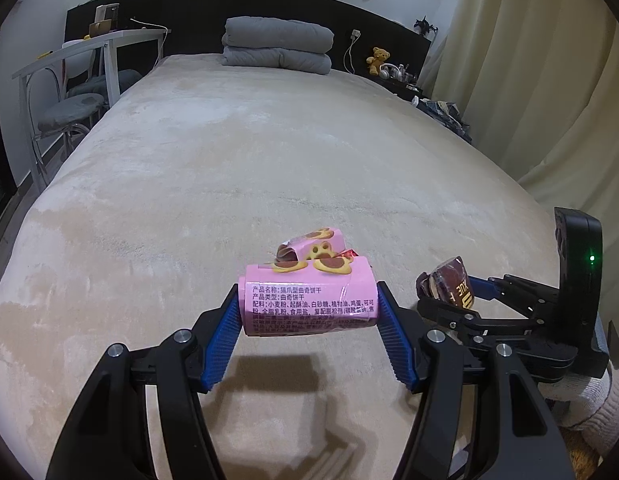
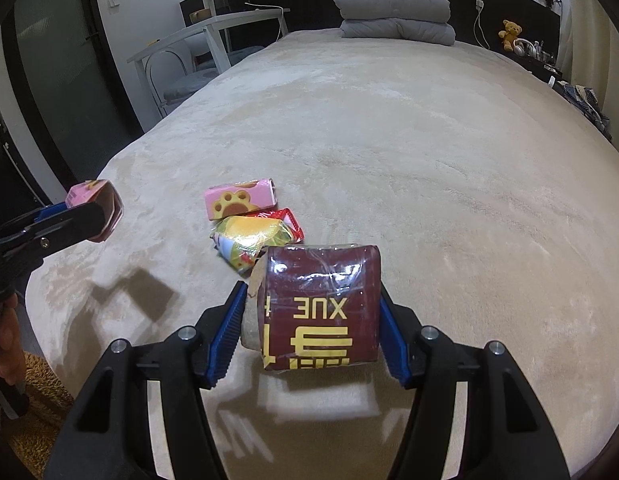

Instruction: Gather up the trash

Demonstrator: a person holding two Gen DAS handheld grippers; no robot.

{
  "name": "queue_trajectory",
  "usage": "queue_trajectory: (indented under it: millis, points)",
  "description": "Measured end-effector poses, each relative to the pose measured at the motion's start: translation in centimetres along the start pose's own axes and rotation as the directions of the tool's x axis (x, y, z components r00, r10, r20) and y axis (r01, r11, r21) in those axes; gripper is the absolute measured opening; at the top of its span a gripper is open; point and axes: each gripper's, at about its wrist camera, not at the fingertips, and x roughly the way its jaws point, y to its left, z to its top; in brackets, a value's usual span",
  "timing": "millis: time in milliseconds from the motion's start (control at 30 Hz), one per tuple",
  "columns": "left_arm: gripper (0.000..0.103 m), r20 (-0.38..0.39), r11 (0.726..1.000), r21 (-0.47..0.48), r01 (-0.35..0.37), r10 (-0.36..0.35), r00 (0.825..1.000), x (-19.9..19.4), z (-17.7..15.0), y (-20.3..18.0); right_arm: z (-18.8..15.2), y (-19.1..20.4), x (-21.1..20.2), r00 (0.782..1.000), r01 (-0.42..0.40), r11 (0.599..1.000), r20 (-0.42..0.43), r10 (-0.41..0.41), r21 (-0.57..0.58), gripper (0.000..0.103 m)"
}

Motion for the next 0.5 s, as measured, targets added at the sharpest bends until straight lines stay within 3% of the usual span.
queue_trajectory:
  millis: [500]
  points:
    - [0.063,0.016,0.999,0.013,0.043,-0.043,0.999,-3.6,-5.5,-3.3,-5.0,0.6,-5.6,0.998,-0.043,0.999,0.051,0.041,0.023,0.061]
